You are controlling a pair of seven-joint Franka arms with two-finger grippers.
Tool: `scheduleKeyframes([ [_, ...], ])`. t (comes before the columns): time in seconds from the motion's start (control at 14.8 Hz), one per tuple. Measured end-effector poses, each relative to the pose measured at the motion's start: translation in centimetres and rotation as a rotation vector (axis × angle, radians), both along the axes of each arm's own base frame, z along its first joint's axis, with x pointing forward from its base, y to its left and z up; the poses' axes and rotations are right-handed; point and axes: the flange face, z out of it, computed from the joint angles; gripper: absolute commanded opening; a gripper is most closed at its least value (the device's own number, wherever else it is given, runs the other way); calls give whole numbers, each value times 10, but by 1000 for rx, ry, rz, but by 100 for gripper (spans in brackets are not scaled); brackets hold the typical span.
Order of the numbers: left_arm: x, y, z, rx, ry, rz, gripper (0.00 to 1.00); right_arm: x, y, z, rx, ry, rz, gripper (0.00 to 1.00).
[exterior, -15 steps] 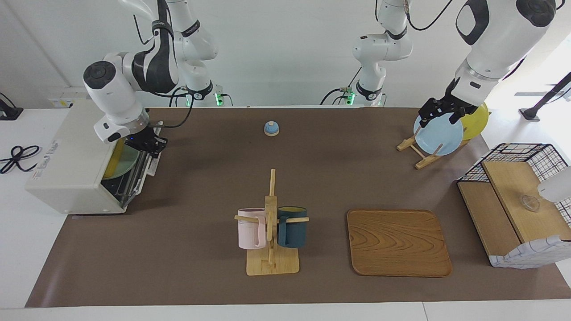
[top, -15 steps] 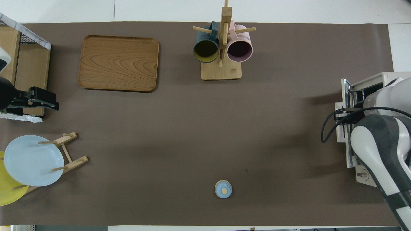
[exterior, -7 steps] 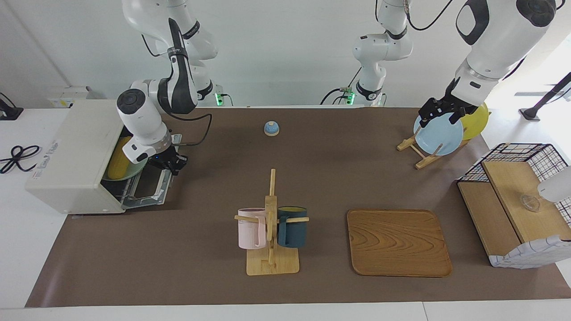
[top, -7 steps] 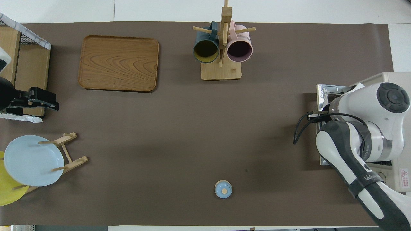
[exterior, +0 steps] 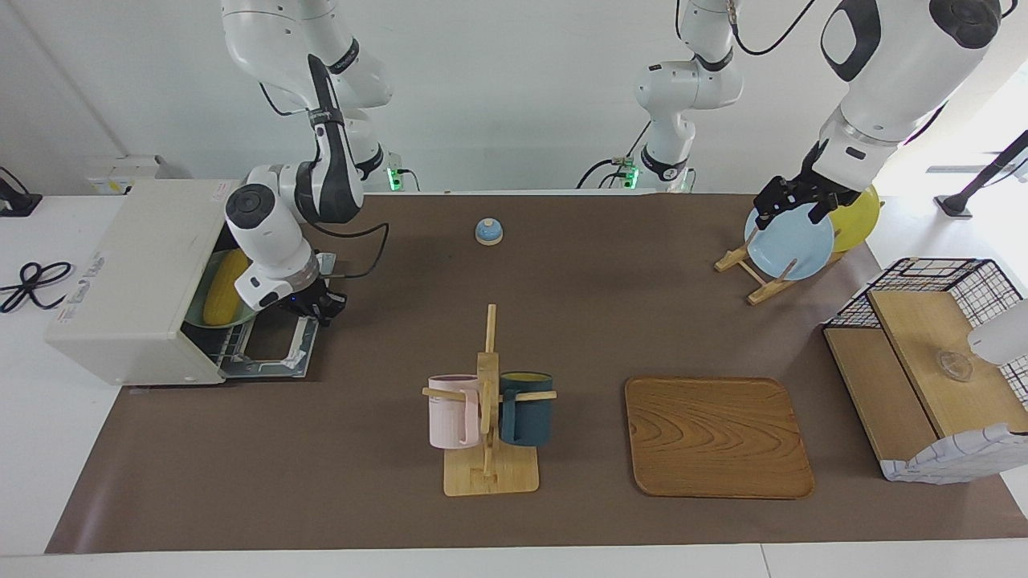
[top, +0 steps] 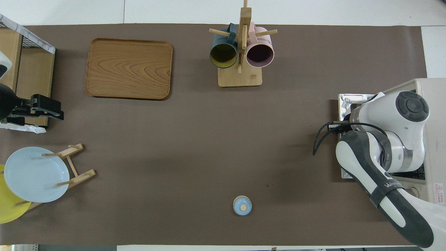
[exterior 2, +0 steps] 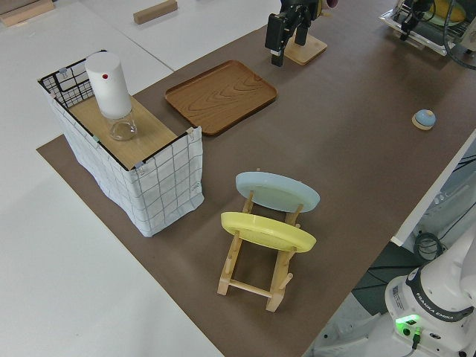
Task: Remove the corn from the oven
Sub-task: 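Reach the right gripper into the open toaster oven toward the plate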
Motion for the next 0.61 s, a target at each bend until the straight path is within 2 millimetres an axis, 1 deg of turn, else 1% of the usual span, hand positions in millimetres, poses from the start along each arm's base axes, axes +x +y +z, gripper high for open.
scheduleKeyframes([
  [0.47, 0, -1, 0, 0, 0, -3, 100, 6, -3, 7, 27, -23, -38, 0],
  [0.61, 0, -1, 0, 0, 0, -2, 100, 10, -2, 14, 28, -17, -34, 0],
])
